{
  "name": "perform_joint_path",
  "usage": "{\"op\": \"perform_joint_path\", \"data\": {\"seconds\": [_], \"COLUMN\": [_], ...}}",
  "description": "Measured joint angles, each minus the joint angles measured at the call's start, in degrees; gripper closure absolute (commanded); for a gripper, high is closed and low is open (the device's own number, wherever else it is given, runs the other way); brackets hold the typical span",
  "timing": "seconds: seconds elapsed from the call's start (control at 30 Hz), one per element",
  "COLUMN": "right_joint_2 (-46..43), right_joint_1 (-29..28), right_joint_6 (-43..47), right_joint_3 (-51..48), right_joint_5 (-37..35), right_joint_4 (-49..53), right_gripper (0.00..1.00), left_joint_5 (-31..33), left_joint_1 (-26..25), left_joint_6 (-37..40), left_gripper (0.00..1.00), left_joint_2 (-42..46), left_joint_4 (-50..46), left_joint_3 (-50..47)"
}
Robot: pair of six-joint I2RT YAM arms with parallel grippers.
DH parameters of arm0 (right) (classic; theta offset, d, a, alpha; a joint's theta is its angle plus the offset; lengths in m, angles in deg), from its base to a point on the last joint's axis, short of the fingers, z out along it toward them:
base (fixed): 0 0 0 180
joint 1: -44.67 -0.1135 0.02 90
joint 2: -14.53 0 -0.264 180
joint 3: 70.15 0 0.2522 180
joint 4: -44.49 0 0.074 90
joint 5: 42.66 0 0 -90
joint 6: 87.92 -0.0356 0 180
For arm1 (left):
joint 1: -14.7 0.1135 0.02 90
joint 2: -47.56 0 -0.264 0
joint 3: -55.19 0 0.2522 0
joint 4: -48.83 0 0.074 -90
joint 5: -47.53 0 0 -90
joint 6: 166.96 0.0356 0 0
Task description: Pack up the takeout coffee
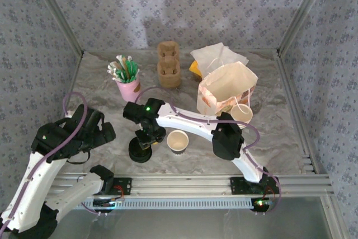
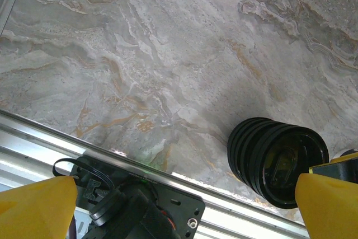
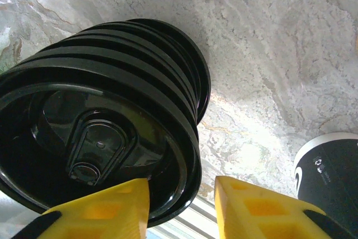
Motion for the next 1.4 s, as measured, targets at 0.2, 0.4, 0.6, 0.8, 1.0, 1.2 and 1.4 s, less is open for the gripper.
{"op": "perform_joint_path", "data": {"seconds": [0.2, 0.4, 0.6, 0.8, 1.0, 1.2, 1.4], "right_joint_2": [0.0, 0.0, 0.0, 0.0, 0.0, 0.0, 0.4], "right_joint_1": [0.0, 0.0, 0.0, 0.0, 0.1, 0.3, 0.6], "right_joint_6": [-0.1, -0.1, -0.1, -0.2, -0.3, -0.3, -0.2], "right_joint_3": [0.0, 0.0, 0.0, 0.0, 0.0, 0.0, 0.0], "right_joint_5": [0.0, 0.0, 0.0, 0.0, 0.0, 0.5, 0.9], "right_joint_4": [0.0, -0.2, -0.2, -0.5, -0.7, -1.3, -2.2], "right_gripper": [0.78, 0.83, 0.81, 0.72, 0.71, 0.71, 0.71], "left_joint_5": [0.0, 0.0, 0.0, 0.0, 0.0, 0.0, 0.0], "left_joint_1": [0.0, 0.0, 0.0, 0.0, 0.0, 0.0, 0.0], "left_joint_6": [0.4, 0.4, 0.4, 0.4, 0.4, 0.4, 0.4], "left_gripper": [0.00, 0.00, 0.00, 0.00, 0.00, 0.00, 0.00], "left_joint_2": [0.0, 0.0, 0.0, 0.0, 0.0, 0.0, -0.1], "left_joint_4": [0.0, 0.0, 0.0, 0.0, 0.0, 0.1, 0.1], "left_joint_3": [0.0, 0.0, 0.0, 0.0, 0.0, 0.0, 0.0]}}
